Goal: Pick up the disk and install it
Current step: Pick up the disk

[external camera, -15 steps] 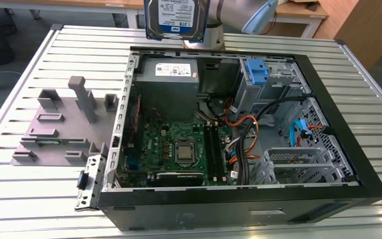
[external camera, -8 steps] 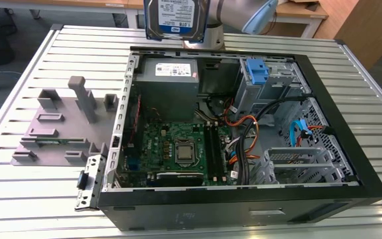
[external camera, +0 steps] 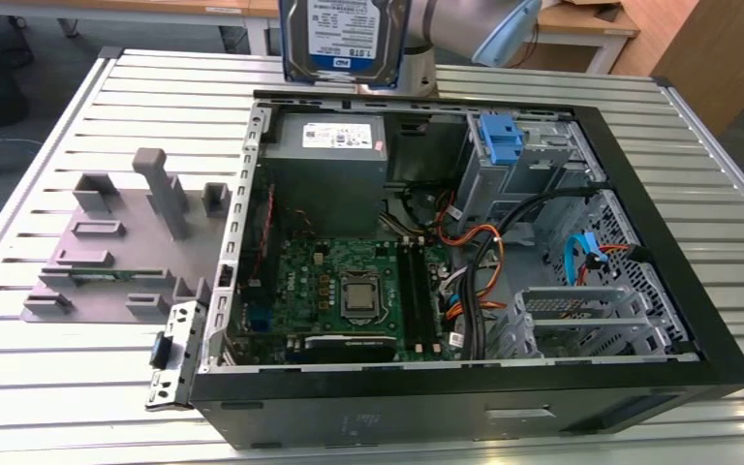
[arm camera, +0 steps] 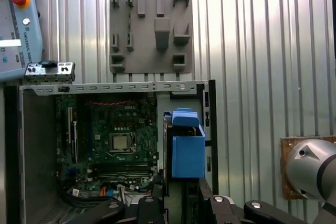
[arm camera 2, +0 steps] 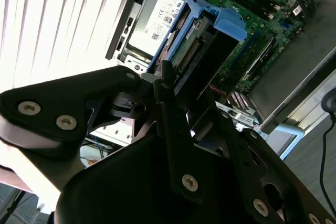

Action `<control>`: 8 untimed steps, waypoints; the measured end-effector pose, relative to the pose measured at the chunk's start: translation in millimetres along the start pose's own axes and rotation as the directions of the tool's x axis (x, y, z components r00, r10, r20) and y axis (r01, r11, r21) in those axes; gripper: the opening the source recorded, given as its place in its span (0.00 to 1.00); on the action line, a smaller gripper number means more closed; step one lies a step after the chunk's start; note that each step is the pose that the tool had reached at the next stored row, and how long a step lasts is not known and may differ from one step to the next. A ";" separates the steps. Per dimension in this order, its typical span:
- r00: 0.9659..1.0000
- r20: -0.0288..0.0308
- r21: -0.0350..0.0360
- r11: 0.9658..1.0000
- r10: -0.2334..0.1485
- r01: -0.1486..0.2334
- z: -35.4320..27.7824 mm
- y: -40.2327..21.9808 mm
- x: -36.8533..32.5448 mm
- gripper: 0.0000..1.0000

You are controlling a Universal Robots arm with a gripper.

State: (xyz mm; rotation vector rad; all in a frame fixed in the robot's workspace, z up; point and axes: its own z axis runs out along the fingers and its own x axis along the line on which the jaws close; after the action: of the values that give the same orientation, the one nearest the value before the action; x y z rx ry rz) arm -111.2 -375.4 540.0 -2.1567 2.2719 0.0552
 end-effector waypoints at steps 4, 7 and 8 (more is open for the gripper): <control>1.000 0.000 0.000 1.000 -0.001 0.001 0.1 -0.2 4.3 0.35; 1.000 0.000 0.000 1.000 -0.002 0.002 0.2 -0.4 7.6 0.35; 1.000 0.000 0.000 1.000 -0.002 0.002 0.2 -0.4 8.5 0.35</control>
State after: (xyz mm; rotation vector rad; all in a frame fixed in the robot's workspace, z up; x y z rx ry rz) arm -111.2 -383.9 539.5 -2.1590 2.2696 0.0552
